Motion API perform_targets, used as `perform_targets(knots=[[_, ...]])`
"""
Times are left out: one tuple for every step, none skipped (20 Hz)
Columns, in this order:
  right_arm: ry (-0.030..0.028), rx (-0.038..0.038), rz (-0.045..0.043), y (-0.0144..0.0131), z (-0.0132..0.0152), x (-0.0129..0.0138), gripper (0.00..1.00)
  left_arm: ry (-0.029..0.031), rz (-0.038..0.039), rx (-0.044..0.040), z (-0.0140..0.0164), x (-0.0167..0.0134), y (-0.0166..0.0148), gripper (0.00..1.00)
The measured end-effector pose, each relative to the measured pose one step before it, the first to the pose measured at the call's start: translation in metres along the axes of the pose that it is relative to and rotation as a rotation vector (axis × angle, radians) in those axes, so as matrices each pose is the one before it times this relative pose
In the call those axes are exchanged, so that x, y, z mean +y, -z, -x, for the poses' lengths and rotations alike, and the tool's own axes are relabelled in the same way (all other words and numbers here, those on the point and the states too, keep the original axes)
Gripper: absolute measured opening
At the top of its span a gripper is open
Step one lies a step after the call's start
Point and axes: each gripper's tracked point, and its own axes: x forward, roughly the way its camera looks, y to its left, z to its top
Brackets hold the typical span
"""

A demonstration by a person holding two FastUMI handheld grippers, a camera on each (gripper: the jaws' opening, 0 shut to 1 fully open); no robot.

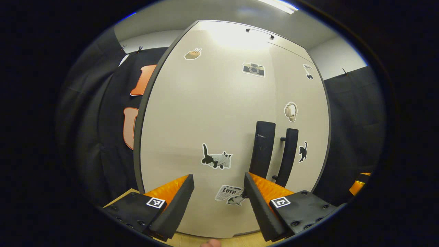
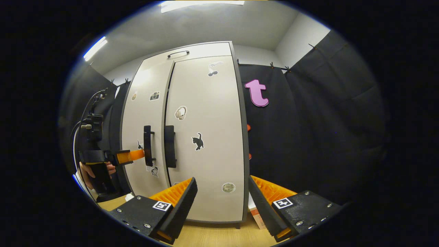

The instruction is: Grab one shoe with the right hand and put it into the shoe cabinet, grab the other shoe with the left hand and put it into the shoe cabinet; then close the right door with the right hand and the left door with the left hand.

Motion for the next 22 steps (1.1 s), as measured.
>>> perform_targets(knots=[[0.00000,-0.00102,0.00090,-0.00004,-0.00131,-0.00079,0.92,-0.00362,0.00074,-0.00009,-0.00278,0.00044,-0.00012,0.96],[0.00002,-0.00132,0.00041,-0.00017,-0.00024,-0.00060,0.92,-0.00151,-0.00104,-0.00088,-0.00318,-0.00019,0.00009,0.96],[0.00005,-0.00105,0.00108,0.00019,-0.00131,-0.00040,0.92,-0.00058,-0.00170,-0.00126,-0.00236,0.00047,0.00050,0.96],[0.00195,0.00155,0.00038,0.00052,-0.00055,-0.00110,0.92,-0.00025,-0.00157,-0.00084,-0.00274,0.00009,0.00054,0.96],[-0.00199,0.00292,-0.00133,0.00097,-0.00022,0.00018,0.92,-0.00086,-0.00230,-0.00011,-0.00178,-0.00006,-0.00020,0.96],[-0.00114,0.00084,-0.00291,0.00006,-0.00046,0.00030,0.92,-0.00197,-0.00297,-0.00010,-0.00035,-0.00008,-0.00025,0.96],[-0.00203,0.00077,-0.00123,0.00049,0.00008,0.00059,0.92,-0.00472,-0.00169,0.00115,0.00043,0.00105,0.00055,0.93],[-0.00123,0.00185,0.00050,0.00090,0.00052,0.00061,0.92,-0.00410,0.00074,0.00408,0.00171,-0.00042,-0.00009,0.96],[-0.00216,0.00037,0.00074,0.00029,-0.00001,0.00063,0.92,0.00455,0.00489,0.00127,0.00444,-0.00201,-0.00080,0.96],[-0.00152,0.00024,0.00053,0.00030,0.00083,0.00119,0.92,0.00448,0.00459,-0.00488,0.00429,-0.00135,-0.00229,0.96],[-0.00270,-0.00057,-0.00016,0.00010,0.00044,0.00118,0.92,-0.00017,0.00023,-0.00463,0.00561,0.00009,-0.00266,0.96],[-0.00261,-0.00228,0.00000,-0.00019,0.00170,0.00139,0.92,-0.00404,-0.00377,0.00283,0.00707,0.00087,-0.00107,0.96],[-0.00271,-0.00142,0.00210,0.00004,0.00061,0.00188,0.92,-0.00111,-0.00234,0.00198,0.00820,0.00056,-0.00144,0.96],[-0.00355,-0.00111,0.00143,0.00015,0.00117,0.00171,0.92,0.00502,0.00167,-0.00530,0.00808,-0.00104,-0.00211,0.94],[-0.00488,0.00014,-0.00163,0.00055,0.00061,0.00260,0.92,0.00229,0.00343,-0.00870,0.00752,0.00051,-0.00248,0.96],[-0.00732,0.00013,-0.00583,0.00000,0.00106,0.00324,0.92,-0.00501,0.00334,-0.00692,0.00781,0.00162,-0.00148,0.96],[-0.00893,-0.00053,-0.00870,0.00004,0.00126,0.00356,0.92,-0.00362,-0.00007,-0.00665,0.00860,0.00127,-0.00199,0.96],[-0.00964,0.00075,-0.00851,-0.00012,0.00098,0.00424,0.92,-0.00767,-0.00252,-0.00675,0.00747,0.00239,-0.00155,0.96],[-0.00923,0.00095,-0.00405,0.00000,0.00102,0.00357,0.92,-0.00325,-0.00262,-0.00690,0.00865,0.00172,-0.00192,0.96],[-0.00812,-0.00025,-0.00185,0.00050,0.00148,0.00353,0.92,-0.00503,-0.00067,-0.00571,0.00712,0.00209,-0.00176,0.96],[-0.00766,-0.00030,-0.00084,0.00065,0.00178,0.00309,0.92,-0.00527,-0.00303,-0.00482,0.00726,0.00293,-0.00087,0.96],[-0.00926,0.00049,-0.00015,-0.00039,0.00279,0.00439,0.92,-0.01132,-0.00700,-0.00311,0.00698,0.00349,-0.00124,0.96]])
